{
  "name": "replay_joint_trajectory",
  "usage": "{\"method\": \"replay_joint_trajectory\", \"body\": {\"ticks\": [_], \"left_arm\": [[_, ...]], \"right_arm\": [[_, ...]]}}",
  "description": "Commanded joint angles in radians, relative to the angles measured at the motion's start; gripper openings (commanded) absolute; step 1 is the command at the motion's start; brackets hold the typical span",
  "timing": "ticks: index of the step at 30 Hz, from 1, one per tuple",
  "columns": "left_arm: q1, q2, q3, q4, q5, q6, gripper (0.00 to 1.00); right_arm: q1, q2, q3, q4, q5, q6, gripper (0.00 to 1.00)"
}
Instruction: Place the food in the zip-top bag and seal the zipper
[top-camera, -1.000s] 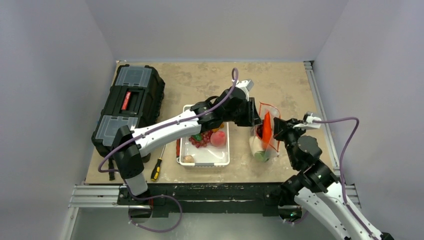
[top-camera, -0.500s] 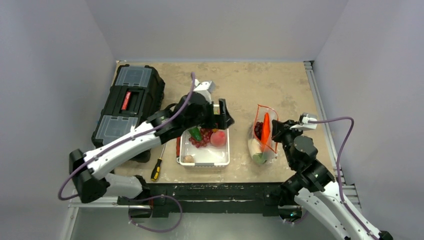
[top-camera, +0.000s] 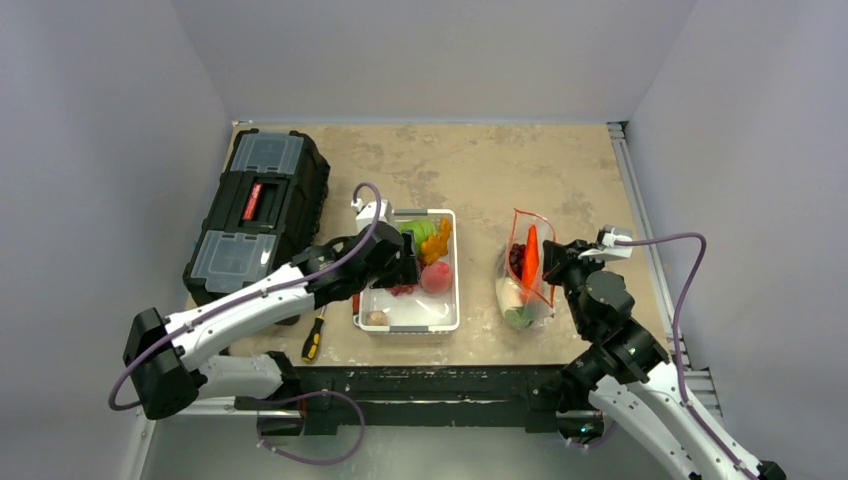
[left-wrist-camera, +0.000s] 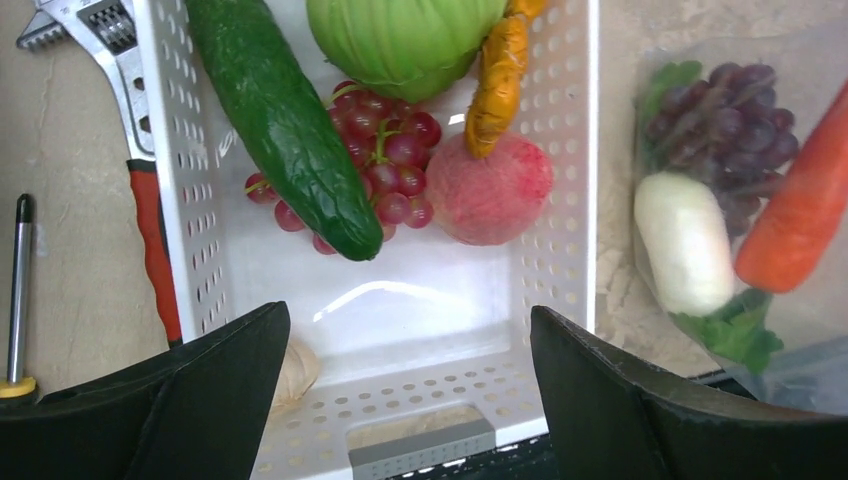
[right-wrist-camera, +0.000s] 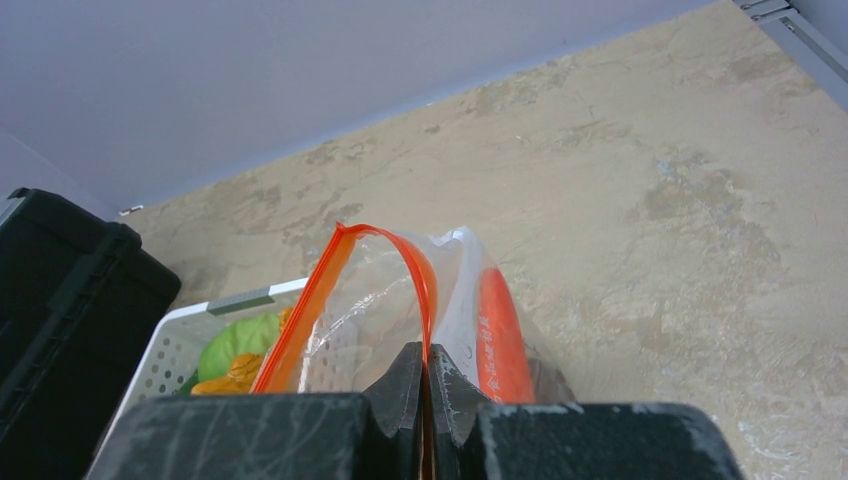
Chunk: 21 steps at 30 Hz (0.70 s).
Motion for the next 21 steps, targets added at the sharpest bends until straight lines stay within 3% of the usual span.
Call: {"method": "replay_joint_trajectory", "body": {"ticks": [1, 14, 21], "left_arm": [[0.013, 0.042, -0.008, 0.028, -0.107, -0.117, 0.88], [0.184, 0.314, 0.037, 0.092, 0.045, -0.232, 0.84], [0.191, 0.408, 0.069, 0.105, 0.063, -0.221, 0.66]], "right_arm": [[0.001, 0.001, 0.002, 0.005, -0.003, -0.008, 0.0], [0.001, -0.013, -0.01, 0.022, -0.016, -0.008, 0.0], [0.001, -0.012, -0.011, 0.026, -0.012, -0.007, 0.0]]}}
